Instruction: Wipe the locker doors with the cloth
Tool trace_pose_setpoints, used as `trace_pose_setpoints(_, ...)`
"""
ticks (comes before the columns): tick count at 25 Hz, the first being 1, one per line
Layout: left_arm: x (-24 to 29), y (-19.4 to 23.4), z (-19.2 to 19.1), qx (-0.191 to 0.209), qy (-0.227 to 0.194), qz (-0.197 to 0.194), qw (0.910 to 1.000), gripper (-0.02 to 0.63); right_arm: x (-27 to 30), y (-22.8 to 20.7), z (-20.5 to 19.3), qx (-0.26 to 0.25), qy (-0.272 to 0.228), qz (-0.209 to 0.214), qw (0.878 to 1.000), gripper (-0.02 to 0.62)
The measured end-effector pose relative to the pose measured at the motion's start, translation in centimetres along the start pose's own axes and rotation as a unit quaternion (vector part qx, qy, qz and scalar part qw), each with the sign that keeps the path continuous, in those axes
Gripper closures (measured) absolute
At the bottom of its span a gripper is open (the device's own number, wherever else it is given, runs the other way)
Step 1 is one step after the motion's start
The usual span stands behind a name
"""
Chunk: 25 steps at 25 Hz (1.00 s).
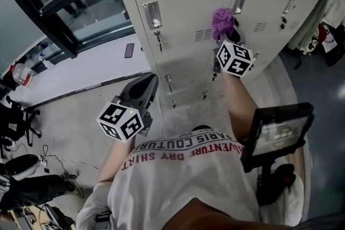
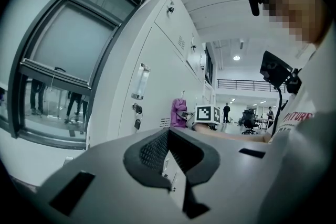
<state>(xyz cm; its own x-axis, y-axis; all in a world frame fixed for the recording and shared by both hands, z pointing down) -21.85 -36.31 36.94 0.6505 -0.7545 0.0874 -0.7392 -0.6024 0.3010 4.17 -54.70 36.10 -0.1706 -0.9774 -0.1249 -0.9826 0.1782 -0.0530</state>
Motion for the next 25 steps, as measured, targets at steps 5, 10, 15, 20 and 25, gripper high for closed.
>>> trace_pose_setpoints(5,0.5,0.0,-0.4,0.000,0.004,-0.007,1.0000,0.604,0.0,-0.8,-0.2,0.004,0.006,-0.006,1.000,0.529)
trace_pose_setpoints(10,0.7,0.1,-0.5,0.001,0.003,-0.013,0.9999,0.604,-1.3,0.8,0.6,0.012,-0.006,0.018,1.000,0.529)
trace_pose_setpoints(15,0.2,0.0,-0.2,0.002,-0.002,-0.012,0.9999,0.604,-3.4,6.1,3.0,0.029,-0.031,0.096,0.994,0.529)
trace_pose_setpoints(20,-0.3,-0.4,0.0,0.005,-0.007,-0.015,0.9999,0.604,-6.0,13.2,4.0,0.036,-0.046,0.187,0.981,0.529)
trace_pose_setpoints(25,-0.6,-1.0,-0.3,0.012,-0.001,-0.021,0.9997,0.604,-7.1,20.8,-0.2,0.019,-0.005,0.269,0.963,0.529)
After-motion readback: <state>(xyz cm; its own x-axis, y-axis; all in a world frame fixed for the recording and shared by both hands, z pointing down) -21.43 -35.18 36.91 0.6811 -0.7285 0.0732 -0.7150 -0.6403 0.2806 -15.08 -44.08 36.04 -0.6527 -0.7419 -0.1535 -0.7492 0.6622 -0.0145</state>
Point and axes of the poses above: the fingertips, and each gripper's own axes: x forward along the fingers, y to its left, z out of its top, the point moved 2 cm from there along -x, backward along the fingers, and after that the axes turned 5 degrees about -x, right-handed, at the moved point
